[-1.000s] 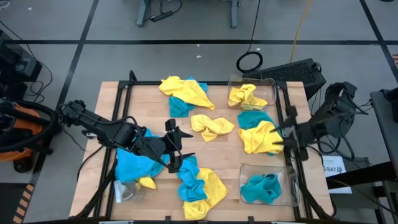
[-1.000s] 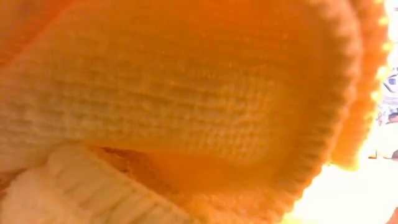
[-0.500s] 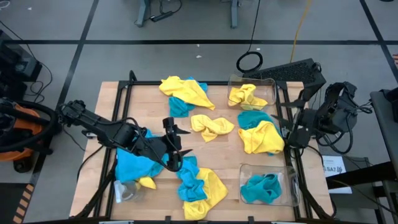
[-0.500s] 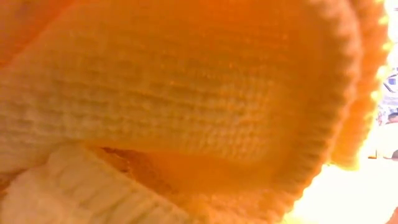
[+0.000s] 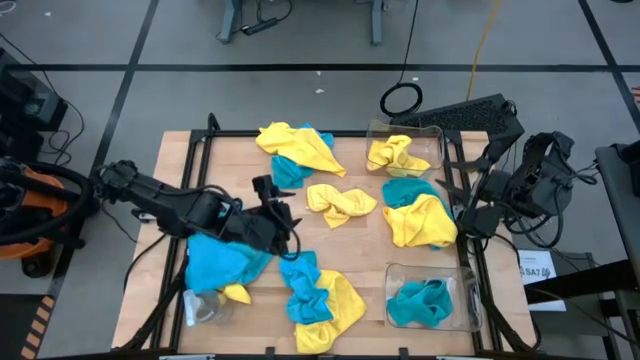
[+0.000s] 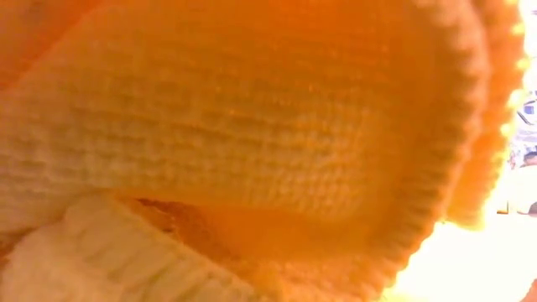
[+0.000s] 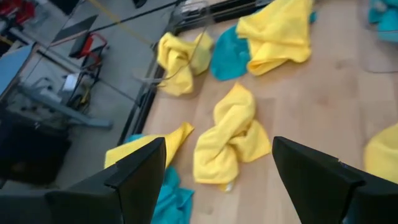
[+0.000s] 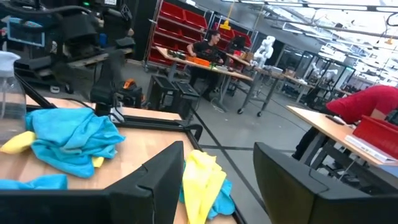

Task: Sort microfiber towel by color & place in baskets
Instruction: Put the yellow microfiber cloth into the top transparent bin

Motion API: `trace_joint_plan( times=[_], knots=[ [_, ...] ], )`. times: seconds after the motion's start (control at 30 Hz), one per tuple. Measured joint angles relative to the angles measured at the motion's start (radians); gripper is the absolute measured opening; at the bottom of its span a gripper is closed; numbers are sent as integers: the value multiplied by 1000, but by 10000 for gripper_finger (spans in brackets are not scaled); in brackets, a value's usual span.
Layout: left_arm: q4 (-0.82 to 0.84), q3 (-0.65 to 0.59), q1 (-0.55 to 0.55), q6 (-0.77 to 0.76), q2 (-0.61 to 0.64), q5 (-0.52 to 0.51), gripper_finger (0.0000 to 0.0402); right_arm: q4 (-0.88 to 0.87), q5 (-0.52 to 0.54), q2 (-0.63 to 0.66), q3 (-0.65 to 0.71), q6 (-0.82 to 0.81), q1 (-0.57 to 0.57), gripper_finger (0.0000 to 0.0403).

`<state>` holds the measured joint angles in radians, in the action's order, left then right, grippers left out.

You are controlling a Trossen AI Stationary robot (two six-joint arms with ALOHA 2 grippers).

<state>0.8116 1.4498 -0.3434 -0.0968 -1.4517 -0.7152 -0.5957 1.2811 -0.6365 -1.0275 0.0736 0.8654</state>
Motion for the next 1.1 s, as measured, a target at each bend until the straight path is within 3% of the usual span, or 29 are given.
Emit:
trace_joint_plan(
  times=[0.23,0.47,0.67,0.77,1.1],
  knots=[
    [6,0,160,11,0,96,301,-3,-2,-47,0,-56,0,187],
    [-105,0,284,112,-17,305,301,-6,-3,-100,0,-96,0,187],
    [-172,0,351,160,-89,375,301,-6,-1,-117,1,-141,0,187],
    [-166,1,380,160,-137,459,301,-7,-1,-117,1,-142,0,187],
    [-324,0,400,258,-322,570,301,-20,-4,-116,1,-177,0,187]
  ],
)
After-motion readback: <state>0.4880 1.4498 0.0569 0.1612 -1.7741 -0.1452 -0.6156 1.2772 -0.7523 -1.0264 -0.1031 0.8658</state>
